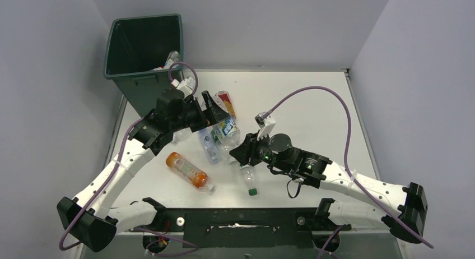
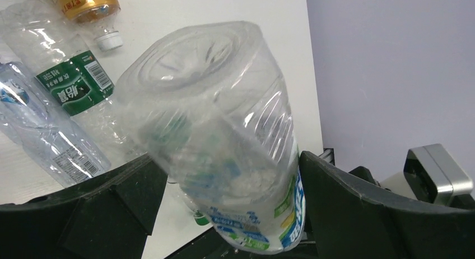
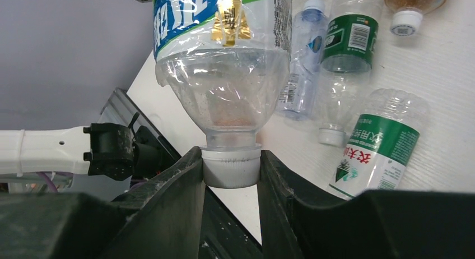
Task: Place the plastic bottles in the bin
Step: Pick up the plastic bottle at the center of the board.
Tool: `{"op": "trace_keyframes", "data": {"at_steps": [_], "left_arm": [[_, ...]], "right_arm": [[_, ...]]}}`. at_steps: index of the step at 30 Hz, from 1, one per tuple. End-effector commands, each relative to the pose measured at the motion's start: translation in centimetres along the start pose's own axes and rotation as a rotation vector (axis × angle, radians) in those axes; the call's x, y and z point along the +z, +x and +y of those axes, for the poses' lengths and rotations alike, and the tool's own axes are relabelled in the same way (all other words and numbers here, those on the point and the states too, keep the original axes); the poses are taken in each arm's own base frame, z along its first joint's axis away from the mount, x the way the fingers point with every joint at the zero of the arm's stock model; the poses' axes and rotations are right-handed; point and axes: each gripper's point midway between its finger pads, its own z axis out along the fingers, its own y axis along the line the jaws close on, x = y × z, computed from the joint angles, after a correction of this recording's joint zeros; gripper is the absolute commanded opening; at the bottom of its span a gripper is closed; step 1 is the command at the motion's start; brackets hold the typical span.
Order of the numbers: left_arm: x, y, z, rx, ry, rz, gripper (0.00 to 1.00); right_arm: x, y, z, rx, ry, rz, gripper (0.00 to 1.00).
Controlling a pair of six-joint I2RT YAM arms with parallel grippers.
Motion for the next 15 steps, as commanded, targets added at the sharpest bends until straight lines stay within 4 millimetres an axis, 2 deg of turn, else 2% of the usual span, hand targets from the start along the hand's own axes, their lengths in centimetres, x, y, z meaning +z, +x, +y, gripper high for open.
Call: {"op": "trace_keyframes", "data": {"at_steps": [1,9,12,15], "left_arm": [[-1.0,-2.6,-2.8,0.012,0.09,-0.113,0.87],[-1.1,-2.6,-3.0,0.009,0.1,-0.12,0.85],[-1.0,-2.4,-2.8,0.006,0.098,-0.113,0.76],[-0.9,-2.2,-2.6,0.009,0.095,-0.104,0.62]], "right_arm": [[0.2,-3.2,4.9,-0.004,-0.16,-0.091,0.14],[1.2,-2.2,6.0,0.0,-0.176,-0.08,0.14],[1.4,-2.1,6.0,0.001,-0.177,-0.078,0.14],[1.4,-2.2,6.1,-0.001,-0.177,-0.078,0.14]]}}
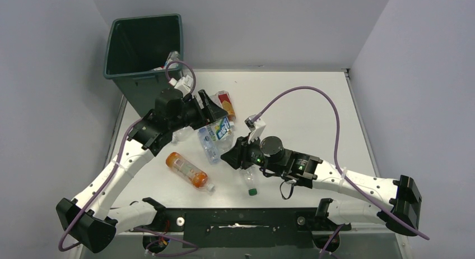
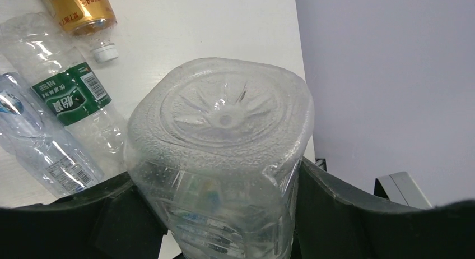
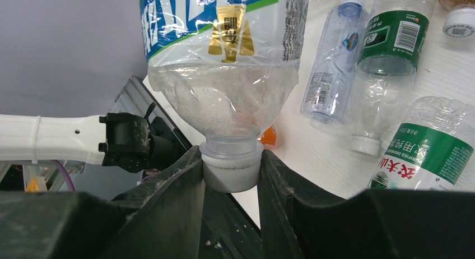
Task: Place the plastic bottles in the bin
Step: Pick up the plastic bottle at the center of the board.
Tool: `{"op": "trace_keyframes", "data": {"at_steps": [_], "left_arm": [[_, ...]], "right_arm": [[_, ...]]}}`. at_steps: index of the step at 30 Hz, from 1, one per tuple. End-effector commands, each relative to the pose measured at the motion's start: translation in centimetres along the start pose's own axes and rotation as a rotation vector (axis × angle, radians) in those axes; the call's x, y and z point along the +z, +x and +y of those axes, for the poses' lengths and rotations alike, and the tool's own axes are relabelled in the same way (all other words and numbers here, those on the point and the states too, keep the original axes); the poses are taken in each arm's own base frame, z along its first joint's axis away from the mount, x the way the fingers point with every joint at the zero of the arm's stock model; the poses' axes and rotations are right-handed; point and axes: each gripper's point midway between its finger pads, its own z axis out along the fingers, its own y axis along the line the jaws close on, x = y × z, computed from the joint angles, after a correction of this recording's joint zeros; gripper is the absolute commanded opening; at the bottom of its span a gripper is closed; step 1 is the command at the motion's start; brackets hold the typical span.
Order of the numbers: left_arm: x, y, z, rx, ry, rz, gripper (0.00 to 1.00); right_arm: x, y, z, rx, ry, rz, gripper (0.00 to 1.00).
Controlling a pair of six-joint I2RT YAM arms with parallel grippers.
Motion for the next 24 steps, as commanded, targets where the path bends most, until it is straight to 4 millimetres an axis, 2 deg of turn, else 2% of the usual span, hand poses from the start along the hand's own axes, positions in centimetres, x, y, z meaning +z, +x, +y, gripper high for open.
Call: {"op": "trace_keyframes", "data": {"at_steps": [1,3,7,12,14,15,19,24], "left_arm": [[-0.7,-1.1,-2.0,0.029,0.079,-0.053,0.55],[-0.6,-1.0,-1.8,0.029,0.076,-0.051,0.49],[-0.6,-1.2,-1.9,0.031,0.072,-0.055,0.48],[-0.7,-1.6,-2.0,0.051,0.063,-0.062,0.48],[-0.7,-2.0,-2.1,0.066,0.054,-0.065,0.48],[-0.6,-2.3,-2.3,0.076,0.051,-0.068,0.48],[-0.6,-3.6,-2.5,0.11,0.036,-0.075,0.48],[-0.8,-6.2,-2.3,0.135,0.019,-0.09,0.49]], "right_arm": [[-0.1,-3.7,3.3,0.007,-0.095,-0.107,0.14],[-0.1,-3.7,3.2,0.007,-0.092,-0.104,0.16],[-0.1,-3.5,3.2,0.008,-0.09,-0.096,0.3],[-0.3,-3.5,3.0,0.016,-0.07,-0.088,0.83],[-0.6,-3.4,2.8,0.022,-0.055,-0.085,0.96],[-0.8,-3.3,2.7,0.025,-0.05,-0.085,0.99],[-1.3,-2.6,2.6,0.03,-0.045,-0.068,0.98],[-1.8,-1.4,3.3,0.032,-0.063,-0.048,0.98]]}}
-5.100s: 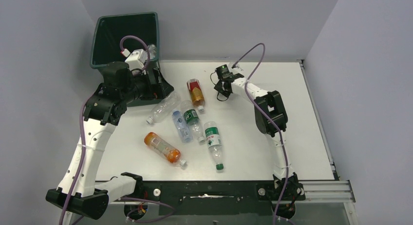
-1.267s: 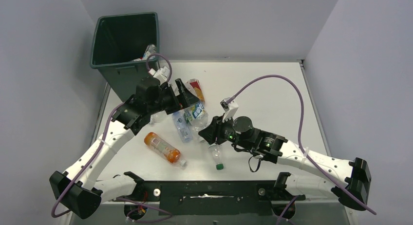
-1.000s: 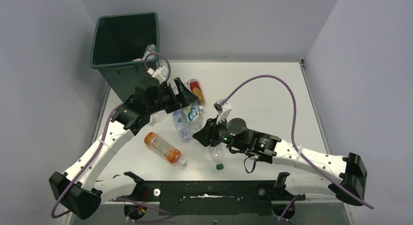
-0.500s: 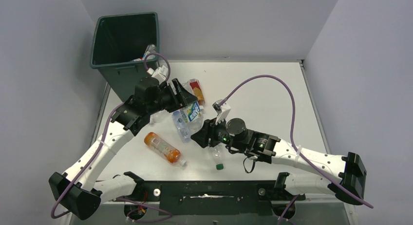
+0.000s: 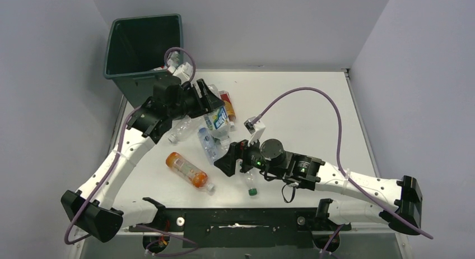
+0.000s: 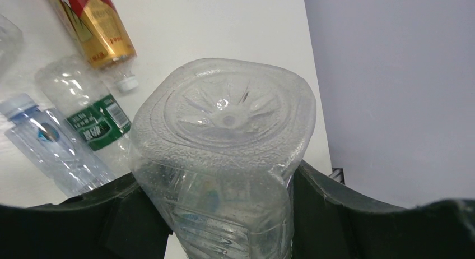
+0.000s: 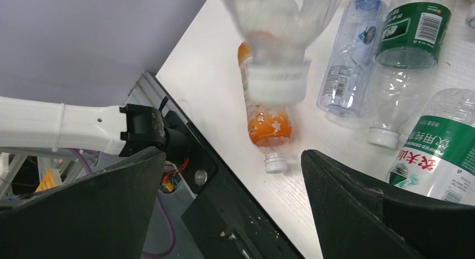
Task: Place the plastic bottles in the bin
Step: Pick up the plastic bottle at the center of the board, then place the plastic bottle in the trash bin.
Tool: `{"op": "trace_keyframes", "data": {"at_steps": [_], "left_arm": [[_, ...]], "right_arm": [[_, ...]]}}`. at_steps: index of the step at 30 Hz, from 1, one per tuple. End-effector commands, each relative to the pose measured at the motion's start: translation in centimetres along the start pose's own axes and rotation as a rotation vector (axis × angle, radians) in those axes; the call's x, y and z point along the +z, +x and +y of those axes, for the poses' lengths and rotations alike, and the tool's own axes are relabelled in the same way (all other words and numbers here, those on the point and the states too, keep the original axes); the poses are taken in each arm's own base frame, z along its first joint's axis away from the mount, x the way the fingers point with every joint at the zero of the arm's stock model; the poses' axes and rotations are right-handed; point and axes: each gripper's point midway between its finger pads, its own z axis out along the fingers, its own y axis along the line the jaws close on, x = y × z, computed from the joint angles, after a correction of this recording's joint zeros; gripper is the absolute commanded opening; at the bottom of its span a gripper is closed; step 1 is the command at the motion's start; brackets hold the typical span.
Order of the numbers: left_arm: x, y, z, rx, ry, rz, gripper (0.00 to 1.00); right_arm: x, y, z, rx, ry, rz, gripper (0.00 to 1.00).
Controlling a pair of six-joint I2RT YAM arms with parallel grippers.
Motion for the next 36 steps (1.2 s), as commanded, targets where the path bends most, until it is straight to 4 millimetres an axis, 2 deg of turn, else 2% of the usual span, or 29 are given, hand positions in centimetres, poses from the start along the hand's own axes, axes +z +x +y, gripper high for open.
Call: {"op": "trace_keyframes", "data": {"at_steps": [1,5,11,16,21,26,33,36], "left_arm": [[-1.5,-4.5,-1.5,0.066,0.041,-0.083,0.49],[-2.2,-7.0,-1.2,0.085,0.021,-0.117,0.49],[-3.4,-9.8,-1.9,0.122,0.011,-0.159,0.49],[-4.0,-11.5,-2.4,0.143,0.006,-0.188,0.5],[-4.7,-13.7,-2.0,0.161,-0.018,-0.224,0.5],[-6.0,-17.4,-1.7,0.167,-0.027,-0.292,0.5],[-7.6,-22.1,-3.3,0.186,-0.015,-0.407,0.51],[-8.1,-24.0,-3.4,0.171,-0.008,-0.448,0.51]], "right_arm": [[-1.2,-1.3,2.0,0.014,-0.053,-0.057,0.98],[-1.4,-0.2,2.1,0.012,-0.055,-0.038,0.98],[-1.3,1.1,2.1,0.018,-0.057,-0.014,0.98],[-1.1,2.4,2.0,0.025,-0.057,0.012,0.98],[-0.8,3.8,1.2,0.04,-0.038,0.038,0.98],[-0.4,4.5,0.9,0.037,-0.024,0.065,0.98],[0.0,5.3,0.7,0.035,-0.011,0.102,0.98],[0.0,5.7,0.5,0.046,-0.007,0.103,0.98]]}}
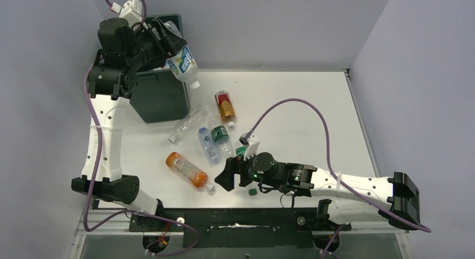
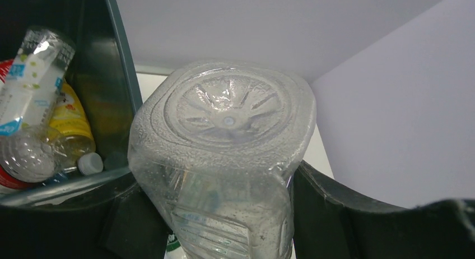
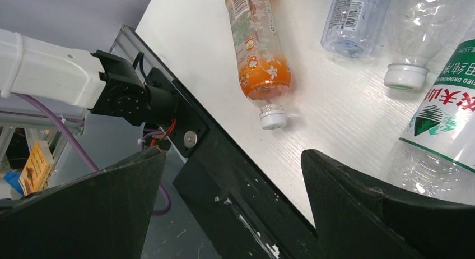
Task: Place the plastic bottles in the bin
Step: Place the plastic bottle in the trash bin.
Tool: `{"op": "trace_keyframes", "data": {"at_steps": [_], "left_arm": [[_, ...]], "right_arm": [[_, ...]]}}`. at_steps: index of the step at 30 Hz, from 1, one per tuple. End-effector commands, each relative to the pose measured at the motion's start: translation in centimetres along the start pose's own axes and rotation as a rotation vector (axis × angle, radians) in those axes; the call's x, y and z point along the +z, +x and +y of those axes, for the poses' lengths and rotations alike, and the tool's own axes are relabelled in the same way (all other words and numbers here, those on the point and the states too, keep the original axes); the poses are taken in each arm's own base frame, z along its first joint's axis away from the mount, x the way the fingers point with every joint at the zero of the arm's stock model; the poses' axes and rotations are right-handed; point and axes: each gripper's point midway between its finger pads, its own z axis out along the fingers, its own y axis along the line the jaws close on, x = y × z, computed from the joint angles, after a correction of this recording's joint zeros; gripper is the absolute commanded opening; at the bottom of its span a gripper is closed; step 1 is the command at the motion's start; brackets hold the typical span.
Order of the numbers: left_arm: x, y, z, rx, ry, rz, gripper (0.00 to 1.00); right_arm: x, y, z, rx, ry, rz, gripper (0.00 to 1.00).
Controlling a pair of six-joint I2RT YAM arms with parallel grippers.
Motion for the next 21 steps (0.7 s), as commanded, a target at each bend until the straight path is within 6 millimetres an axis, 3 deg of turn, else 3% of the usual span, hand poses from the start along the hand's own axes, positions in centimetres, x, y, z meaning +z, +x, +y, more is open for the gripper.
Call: {"op": "trace_keyframes", "data": {"at_steps": [1,11,15,21], "left_arm": [[-0.9,-4.6,-1.1,0.012,0.047,-0.118,0.51],[-0.8,-11.3,1.7,-0.081,0.054,-0.282,0.51],[-0.8,-13.3,3.8,-0.084,0.032,-0.331,0.51],[0.7,-14.6,8.5,-0.084,-0.032,-0.343,0.52]], "right_arm": [[-0.1,-0.7,1.3,0.023,-0.037,-0.032,0.98],[0.0,0.6,0.3,0.039,-0.017,-0.004,0.98],[0.1,0.9,0.2,0.034,-0.008,0.009,0.98],[0.1,1.1,0.0,0.042,-0.002,0.016,0.98]]}}
